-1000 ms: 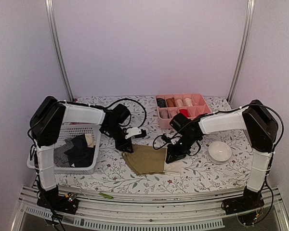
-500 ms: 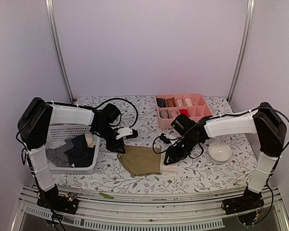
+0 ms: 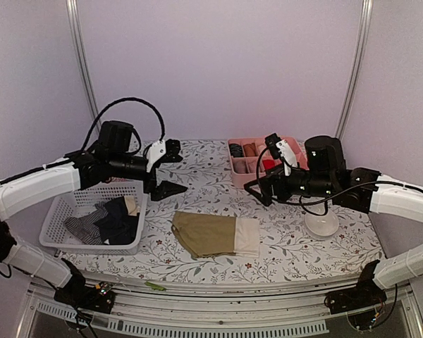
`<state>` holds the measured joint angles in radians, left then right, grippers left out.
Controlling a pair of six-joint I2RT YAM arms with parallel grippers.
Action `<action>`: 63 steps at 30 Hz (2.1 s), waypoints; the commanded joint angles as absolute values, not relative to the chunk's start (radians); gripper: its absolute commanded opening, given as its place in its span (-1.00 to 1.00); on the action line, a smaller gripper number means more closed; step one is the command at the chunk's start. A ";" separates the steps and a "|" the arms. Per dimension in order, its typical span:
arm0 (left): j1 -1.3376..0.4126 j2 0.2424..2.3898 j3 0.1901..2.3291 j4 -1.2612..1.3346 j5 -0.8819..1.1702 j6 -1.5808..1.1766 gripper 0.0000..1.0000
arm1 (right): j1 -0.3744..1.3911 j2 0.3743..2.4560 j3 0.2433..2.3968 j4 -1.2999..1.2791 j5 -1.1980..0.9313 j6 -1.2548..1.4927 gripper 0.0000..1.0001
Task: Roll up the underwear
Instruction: Smooth out the underwear at the center of the board, then pick up the underwear from the center of the board.
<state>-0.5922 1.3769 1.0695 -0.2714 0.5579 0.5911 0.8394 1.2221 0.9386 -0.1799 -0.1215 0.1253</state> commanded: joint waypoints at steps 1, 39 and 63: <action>-0.598 1.314 0.937 0.043 0.628 0.434 0.92 | 0.840 1.215 0.893 0.039 0.145 0.287 0.98; -0.871 1.507 0.693 -0.041 0.491 0.753 0.32 | 1.020 1.515 0.576 -0.061 -0.079 -0.410 -0.26; -0.939 1.590 0.702 -0.071 0.386 0.882 -0.16 | 1.021 1.615 0.608 -0.079 -0.013 -0.393 -1.00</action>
<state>-0.9157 1.5574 0.6880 -0.0761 0.4282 0.8631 1.0157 1.5730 0.6258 -0.0021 -0.0528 -0.4046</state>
